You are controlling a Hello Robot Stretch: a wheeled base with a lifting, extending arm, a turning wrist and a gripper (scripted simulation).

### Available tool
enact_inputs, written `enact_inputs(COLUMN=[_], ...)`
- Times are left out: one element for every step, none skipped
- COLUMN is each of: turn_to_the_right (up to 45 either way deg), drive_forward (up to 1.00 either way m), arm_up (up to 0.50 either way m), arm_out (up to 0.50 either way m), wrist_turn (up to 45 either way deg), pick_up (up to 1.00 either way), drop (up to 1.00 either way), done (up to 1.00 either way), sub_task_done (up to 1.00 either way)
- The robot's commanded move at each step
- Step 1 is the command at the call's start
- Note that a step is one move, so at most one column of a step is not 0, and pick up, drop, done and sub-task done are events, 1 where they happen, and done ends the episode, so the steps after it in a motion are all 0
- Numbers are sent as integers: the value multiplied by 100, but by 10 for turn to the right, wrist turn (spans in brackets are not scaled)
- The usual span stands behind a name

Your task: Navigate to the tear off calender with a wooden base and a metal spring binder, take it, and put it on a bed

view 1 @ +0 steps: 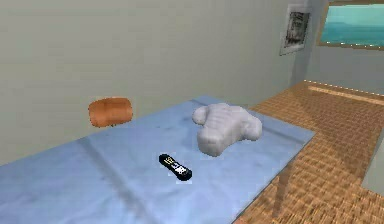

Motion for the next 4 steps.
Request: enact_inputs(turn_to_the_right=[60,-450,-90,450], drive_forward=[0,0,0,0], arm_up=[0,0,0,0], arm_out=[0,0,0,0], wrist_turn=[0,0,0,0], pick_up=[0,0,0,0], drop=[0,0,0,0], done=[0,0,0,0], sub_task_done=[0,0,0,0])
